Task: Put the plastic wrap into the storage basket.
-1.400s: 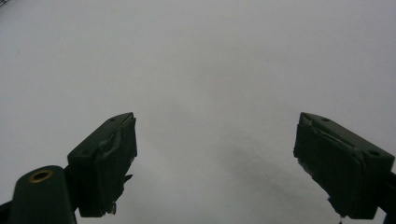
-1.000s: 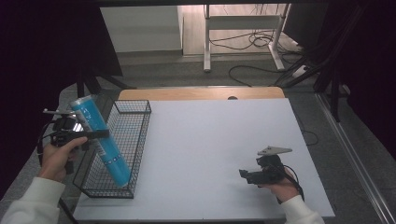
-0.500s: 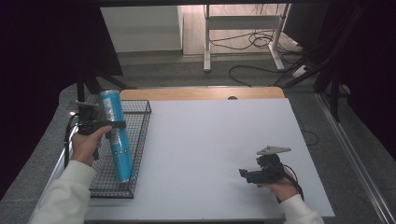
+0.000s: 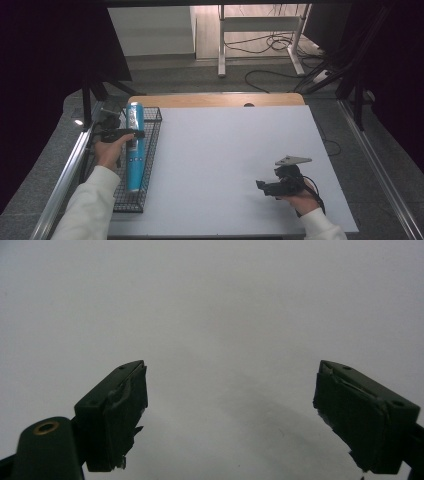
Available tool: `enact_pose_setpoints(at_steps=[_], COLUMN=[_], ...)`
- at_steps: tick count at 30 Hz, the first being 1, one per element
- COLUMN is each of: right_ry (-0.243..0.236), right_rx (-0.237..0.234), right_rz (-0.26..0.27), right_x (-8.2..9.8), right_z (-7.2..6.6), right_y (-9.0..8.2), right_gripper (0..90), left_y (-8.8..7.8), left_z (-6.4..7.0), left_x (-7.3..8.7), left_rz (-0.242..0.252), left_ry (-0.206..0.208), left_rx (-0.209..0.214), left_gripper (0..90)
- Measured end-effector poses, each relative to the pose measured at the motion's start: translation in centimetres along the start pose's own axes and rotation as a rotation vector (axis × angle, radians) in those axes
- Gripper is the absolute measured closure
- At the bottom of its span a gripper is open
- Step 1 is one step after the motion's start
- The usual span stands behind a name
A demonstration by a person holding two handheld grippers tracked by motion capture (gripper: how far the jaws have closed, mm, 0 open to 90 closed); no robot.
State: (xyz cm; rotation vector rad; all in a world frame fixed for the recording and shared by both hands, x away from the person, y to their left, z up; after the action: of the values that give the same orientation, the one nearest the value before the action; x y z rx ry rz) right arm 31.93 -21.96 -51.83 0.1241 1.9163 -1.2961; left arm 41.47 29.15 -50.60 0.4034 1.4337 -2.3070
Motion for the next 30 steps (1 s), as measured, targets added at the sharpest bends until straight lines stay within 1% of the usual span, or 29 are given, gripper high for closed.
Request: enact_pose_setpoints(at_steps=[3,6,9,10,11,12,13,14,16,18,19,20,21,22,24,27,28,29,30], right_ry=[0.000,0.000,-0.001,-0.001,-0.001,-0.001,0.000,-0.002,-0.004,-0.009,-0.008,-0.006,-0.006,-0.005,-0.008,-0.012,-0.012,-0.013,-0.015], right_rx=[0.004,0.006,0.005,0.006,0.006,0.005,0.005,0.006,0.006,0.009,0.007,0.007,0.008,0.009,0.008,0.008,0.007,0.006,0.005], right_rz=[0.002,0.001,0.001,0.001,0.001,0.002,0.002,0.000,-0.001,-0.002,-0.001,-0.002,0.000,0.001,0.004,0.009,0.010,0.014,0.015], right_x=[0.0,0.0,0.0,0.0,0.0,0.0,0.0,0.0,0.0,0.1,0.1,0.1,0.1,0.1,0.1,0.1,0.1,0.1,0.1], right_z=[0.1,0.1,0.1,0.1,0.1,0.1,0.1,0.1,0.0,-0.1,-0.1,-0.2,-0.2,-0.2,-0.2,-0.3,-0.3,-0.3,-0.3], right_y=[0.0,0.1,0.1,0.1,0.1,0.1,0.1,0.1,0.1,0.1,0.1,0.1,0.0,0.0,0.0,-0.1,-0.1,-0.2,-0.3], right_gripper=[14.6,14.6,14.6,14.6,14.6,14.6,14.6,14.6,14.6,14.6,14.6,14.7,14.7,14.7,14.7,14.7,14.7,14.7,14.7], left_y=[0.9,1.8,2.6,2.5,2.3,2.0,1.9,1.8,1.4,0.9,0.5,0.3,-0.1,-0.5,-1.8,-3.3,-3.8,-4.3,-4.8], left_z=[-0.6,-0.9,-1.3,-1.4,-1.2,-1.0,-0.8,-0.5,0.0,0.5,0.9,1.2,1.4,1.6,2.4,3.8,4.3,4.8,5.4], left_x=[-0.1,0.0,0.2,0.2,0.1,0.1,0.2,0.3,0.7,1.1,1.4,1.6,1.8,2.0,2.7,4.0,4.6,5.2,5.9], left_rz=[-0.014,-0.041,-0.072,-0.062,-0.043,-0.046,-0.054,-0.057,-0.053,-0.040,-0.035,-0.029,-0.017,-0.006,0.023,0.054,0.069,0.095,0.137], left_ry=[-0.016,-0.014,-0.008,-0.002,0.001,0.003,0.017,0.031,0.058,0.091,0.116,0.133,0.162,0.180,0.235,0.310,0.337,0.359,0.377], left_rx=[-0.019,-0.070,-0.098,-0.093,-0.081,-0.067,-0.054,-0.054,-0.056,-0.045,-0.043,-0.053,-0.076,-0.086,-0.061,-0.026,-0.020,-0.022,-0.035], left_gripper=[31.1,29.9,28.2,27.5,26.5,23.7,20.3,17.6,15.5,13.8,13.4,12.6,12.2,12.5,12.7,13.5,14.0,14.4,15.9])
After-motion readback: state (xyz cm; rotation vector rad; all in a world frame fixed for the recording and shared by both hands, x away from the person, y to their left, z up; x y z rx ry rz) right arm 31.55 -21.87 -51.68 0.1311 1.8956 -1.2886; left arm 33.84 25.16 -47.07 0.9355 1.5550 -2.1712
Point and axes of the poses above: each handheld gripper's, and its own axes: y roughly forward along the jaws, x roughly out of its underside, z roughly to its right, the point moved 4 cm from there along y, roughly forward along the jaws, and after that the axes turned 3 degrees about y, right-handed, at the moved point
